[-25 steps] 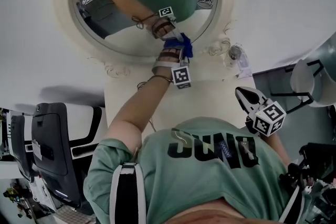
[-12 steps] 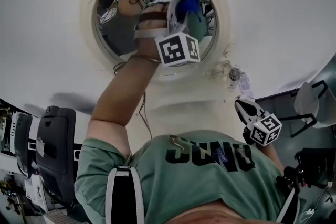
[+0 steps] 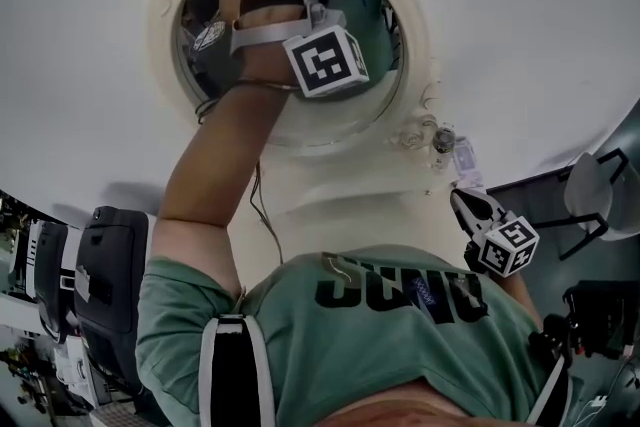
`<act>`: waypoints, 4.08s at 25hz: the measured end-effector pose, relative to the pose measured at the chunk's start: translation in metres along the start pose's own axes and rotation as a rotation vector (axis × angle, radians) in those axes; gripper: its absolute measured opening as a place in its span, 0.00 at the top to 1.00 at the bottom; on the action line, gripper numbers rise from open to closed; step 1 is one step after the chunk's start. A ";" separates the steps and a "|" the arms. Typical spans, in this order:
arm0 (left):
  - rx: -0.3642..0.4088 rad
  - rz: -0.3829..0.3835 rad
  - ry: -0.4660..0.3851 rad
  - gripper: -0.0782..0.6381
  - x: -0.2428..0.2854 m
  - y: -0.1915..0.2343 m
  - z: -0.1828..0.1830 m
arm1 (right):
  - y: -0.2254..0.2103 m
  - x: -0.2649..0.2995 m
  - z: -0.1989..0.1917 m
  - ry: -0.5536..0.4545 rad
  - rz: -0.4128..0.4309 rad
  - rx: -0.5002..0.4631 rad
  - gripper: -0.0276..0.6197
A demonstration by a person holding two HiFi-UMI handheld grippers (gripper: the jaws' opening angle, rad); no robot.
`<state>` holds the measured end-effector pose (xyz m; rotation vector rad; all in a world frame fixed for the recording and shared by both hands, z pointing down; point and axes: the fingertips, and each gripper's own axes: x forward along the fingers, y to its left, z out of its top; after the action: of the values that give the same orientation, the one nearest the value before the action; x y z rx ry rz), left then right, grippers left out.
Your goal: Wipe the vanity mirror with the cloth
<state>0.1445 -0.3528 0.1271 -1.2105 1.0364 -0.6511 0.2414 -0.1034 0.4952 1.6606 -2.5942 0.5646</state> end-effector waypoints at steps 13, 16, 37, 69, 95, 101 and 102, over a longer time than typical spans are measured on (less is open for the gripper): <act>0.028 -0.009 0.010 0.80 0.021 -0.043 0.006 | -0.002 0.013 -0.012 0.043 0.004 0.019 0.95; 0.095 -0.084 -0.063 0.81 0.004 -0.112 0.029 | -0.003 0.009 -0.021 0.058 -0.006 0.039 0.95; 0.062 -0.705 -0.102 0.79 -0.114 -0.438 0.039 | -0.008 -0.002 -0.033 0.078 -0.036 0.065 0.95; -0.171 -0.158 -0.034 0.80 0.004 -0.157 0.078 | -0.021 -0.014 -0.034 0.040 -0.052 0.089 0.95; 0.149 -0.991 0.072 0.78 -0.226 -0.464 -0.116 | 0.048 0.062 -0.002 0.090 0.141 -0.039 0.95; -0.610 -0.979 0.268 0.78 -0.307 -0.422 -0.146 | 0.062 0.084 0.004 0.115 0.170 -0.054 0.95; -0.704 -0.966 0.284 0.78 -0.319 -0.415 -0.149 | 0.064 0.087 0.003 0.121 0.172 -0.054 0.95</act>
<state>-0.0766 -0.2539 0.6145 -2.3341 0.8915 -1.2824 0.1473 -0.1566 0.4907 1.3521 -2.6537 0.5761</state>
